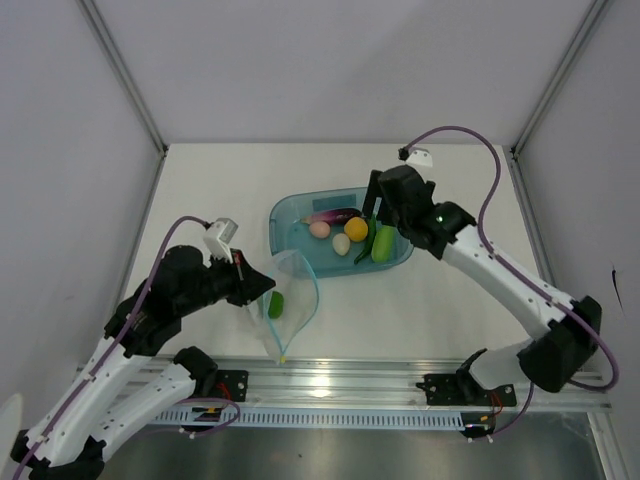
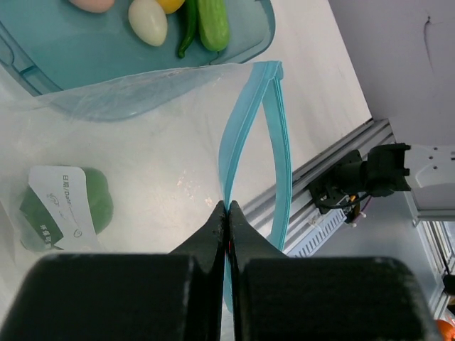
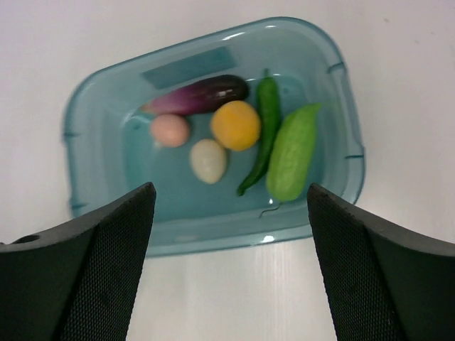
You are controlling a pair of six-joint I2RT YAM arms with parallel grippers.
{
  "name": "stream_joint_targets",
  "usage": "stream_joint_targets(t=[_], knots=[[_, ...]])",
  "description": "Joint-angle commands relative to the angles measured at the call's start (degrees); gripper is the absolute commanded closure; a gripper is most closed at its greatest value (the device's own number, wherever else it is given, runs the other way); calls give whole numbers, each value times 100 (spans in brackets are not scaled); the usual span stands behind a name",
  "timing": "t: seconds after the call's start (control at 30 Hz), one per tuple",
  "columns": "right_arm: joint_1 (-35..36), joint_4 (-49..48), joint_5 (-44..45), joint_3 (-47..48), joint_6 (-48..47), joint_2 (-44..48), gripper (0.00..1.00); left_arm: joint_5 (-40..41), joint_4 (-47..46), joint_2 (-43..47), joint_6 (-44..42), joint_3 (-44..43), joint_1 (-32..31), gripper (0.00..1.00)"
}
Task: Place the food in the zip-top bag and seal the zipper
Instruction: Pick up the fake vegetable from the bin.
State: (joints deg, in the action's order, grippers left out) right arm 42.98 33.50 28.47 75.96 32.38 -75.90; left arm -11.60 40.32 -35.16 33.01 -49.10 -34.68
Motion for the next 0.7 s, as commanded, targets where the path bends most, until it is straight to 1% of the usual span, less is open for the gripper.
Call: stream_joint_targets(t=[0.0, 0.13, 0.17, 0.2, 0.27, 0.3, 0.33, 0.4, 0.47, 0.67], knots=[[-648, 491, -341, 532, 23, -800, 12, -299, -410, 184, -41, 50, 49, 99], [-1019, 263, -544, 691, -214, -1462, 11, -256, -331, 211, -172, -20, 49, 99], [-1063, 219, -527, 700, -206, -1576, 13, -221, -331, 220, -173, -21, 49, 99], [-1142, 132, -622, 718, -215, -1682, 19, -194, -331, 228, -164, -3, 57, 99], [-1222, 52, -719, 744, -180, -1972, 26, -177, -331, 264, -181, 15, 57, 99], [-1248, -53, -772, 736, -180, -2060, 41, -203, -349, 264, -190, 41, 66, 99], [-1292, -115, -921, 710, -197, -2182, 52, -220, -384, 272, -199, 50, 58, 99], [-1318, -273, -949, 674, -197, -2306, 68, -238, -410, 273, -216, 67, 57, 99], [-1327, -273, -957, 691, -171, -2516, 69, -255, -419, 264, -243, 76, 57, 99], [-1424, -151, -1133, 744, -100, -3009, 65, -291, -454, 202, -252, 76, 66, 99]])
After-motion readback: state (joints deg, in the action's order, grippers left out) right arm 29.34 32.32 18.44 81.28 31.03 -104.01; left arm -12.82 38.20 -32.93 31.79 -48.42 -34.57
